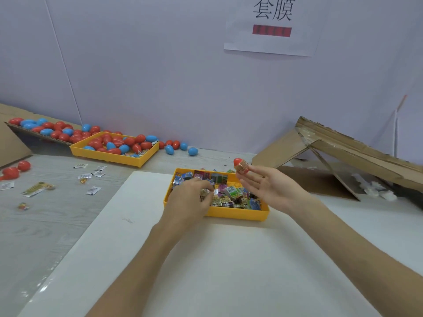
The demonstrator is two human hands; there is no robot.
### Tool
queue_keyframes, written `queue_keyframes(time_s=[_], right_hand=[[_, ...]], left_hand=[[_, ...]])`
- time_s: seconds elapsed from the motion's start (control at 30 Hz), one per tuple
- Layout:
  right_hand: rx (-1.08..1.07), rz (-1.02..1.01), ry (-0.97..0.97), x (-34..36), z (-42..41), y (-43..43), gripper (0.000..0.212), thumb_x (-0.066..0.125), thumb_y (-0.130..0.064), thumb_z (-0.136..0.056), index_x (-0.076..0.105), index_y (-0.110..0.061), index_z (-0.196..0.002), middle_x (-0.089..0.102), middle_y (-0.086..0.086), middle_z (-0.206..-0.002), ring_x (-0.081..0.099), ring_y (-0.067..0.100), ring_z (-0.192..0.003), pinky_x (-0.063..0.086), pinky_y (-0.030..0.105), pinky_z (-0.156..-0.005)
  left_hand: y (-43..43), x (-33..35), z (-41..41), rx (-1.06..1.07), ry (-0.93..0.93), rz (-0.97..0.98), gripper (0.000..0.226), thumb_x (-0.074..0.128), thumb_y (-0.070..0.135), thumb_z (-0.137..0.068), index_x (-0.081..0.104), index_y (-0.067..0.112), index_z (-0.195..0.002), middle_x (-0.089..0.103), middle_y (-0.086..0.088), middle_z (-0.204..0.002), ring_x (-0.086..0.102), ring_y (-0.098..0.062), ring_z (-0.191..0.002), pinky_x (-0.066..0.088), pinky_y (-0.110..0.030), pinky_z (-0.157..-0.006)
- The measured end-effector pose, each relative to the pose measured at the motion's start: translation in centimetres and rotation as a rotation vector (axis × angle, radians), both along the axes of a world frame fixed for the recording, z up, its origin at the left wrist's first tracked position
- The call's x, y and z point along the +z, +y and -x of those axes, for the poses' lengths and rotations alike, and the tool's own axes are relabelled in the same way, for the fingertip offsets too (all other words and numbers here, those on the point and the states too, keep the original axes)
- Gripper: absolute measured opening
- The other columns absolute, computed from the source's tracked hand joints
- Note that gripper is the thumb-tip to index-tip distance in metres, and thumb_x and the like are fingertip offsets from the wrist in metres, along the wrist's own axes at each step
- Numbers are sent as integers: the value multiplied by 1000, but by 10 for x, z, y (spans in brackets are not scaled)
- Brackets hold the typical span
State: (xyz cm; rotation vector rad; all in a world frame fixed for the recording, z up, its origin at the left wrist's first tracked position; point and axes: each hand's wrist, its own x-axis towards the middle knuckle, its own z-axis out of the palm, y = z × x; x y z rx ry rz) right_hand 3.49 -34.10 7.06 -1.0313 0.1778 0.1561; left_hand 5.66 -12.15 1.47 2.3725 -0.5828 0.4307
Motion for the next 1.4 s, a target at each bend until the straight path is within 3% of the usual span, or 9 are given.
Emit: queue_keyframes(time_s=[0.1, 0.17, 0.23, 0.37, 0.5, 0.67, 0.93, 1.2, 1.4], right_hand=[[-212, -282, -134, 37, -25, -14, 23, 55, -4, -97, 60, 7, -116, 71, 21, -110, 76, 27, -88, 62, 32, -70], [-401, -569, -286, 52, -35, -30, 29, 53, -10, -100, 56, 5, -124, 66, 21, -118, 74, 30, -95, 61, 38, -74], [-427, -612, -285, 44, -39, -35, 38, 48, -24, -105, 45, 1, -133, 61, 24, -127, 69, 36, -107, 57, 44, -85], [-336, -89, -155, -6, -33, -22, 26, 46, -19, -105, 59, -4, -122, 69, 12, -109, 70, 23, -93, 56, 32, -75], [-366, 613, -282, -37, -13, -14, 24, 51, -1, -99, 73, -11, -94, 72, 8, -80, 65, 16, -65, 55, 26, -60], [-70, 1378, -552, -58, 4, -2, 19, 71, -12, -91, 75, -29, -97, 66, -6, -91, 62, 12, -82, 48, 25, -72], [-51, 1474, -460, -55, 0, 1, 24, 72, -17, -91, 74, -25, -113, 61, -8, -103, 59, 0, -81, 42, 17, -71], [-169, 1518, -576, -58, 3, 3, 9, 72, -10, -89, 78, -16, -87, 66, 0, -84, 58, 14, -75, 47, 28, -70], [-258, 1517, -700, -61, 7, 5, 9, 75, -5, -86, 74, -14, -82, 68, -2, -83, 60, 13, -74, 46, 17, -67]], left_hand=[[-1, -2, 0, -10, 57, -97, 21, 56, 28, -100, 74, 28, -110, 71, 10, -108, 62, -9, -98, 56, -36, -82], [-1, -2, 0, -9, 69, -78, 21, 55, 28, -100, 74, 28, -110, 71, 11, -107, 62, -8, -99, 56, -36, -83], [0, -3, -2, -10, 68, -78, 21, 56, 28, -100, 74, 27, -110, 71, 11, -108, 62, -8, -100, 56, -35, -83], [2, -6, -5, -5, 66, -51, 19, 58, 30, -99, 73, 29, -112, 70, 13, -111, 60, -5, -102, 55, -31, -86], [3, -8, -9, 47, 62, -26, 16, 61, 31, -98, 71, 32, -110, 68, 15, -113, 55, -1, -98, 46, -19, -77], [2, -8, -9, 52, 86, 8, 14, 63, 27, -97, 72, 32, -107, 68, 13, -116, 59, -5, -103, 46, -19, -79], [2, -8, -9, 22, 115, 66, 14, 66, 19, -95, 73, 29, -101, 71, 12, -107, 61, -7, -103, 54, -28, -89], [3, -3, -6, 46, 123, 61, 11, 62, 28, -98, 72, 30, -100, 67, 17, -93, 61, -4, -87, 47, -15, -71], [9, 6, -6, 114, 53, 108, 13, 63, 27, -97, 74, 28, -102, 73, 13, -103, 63, -8, -97, 52, -30, -88]])
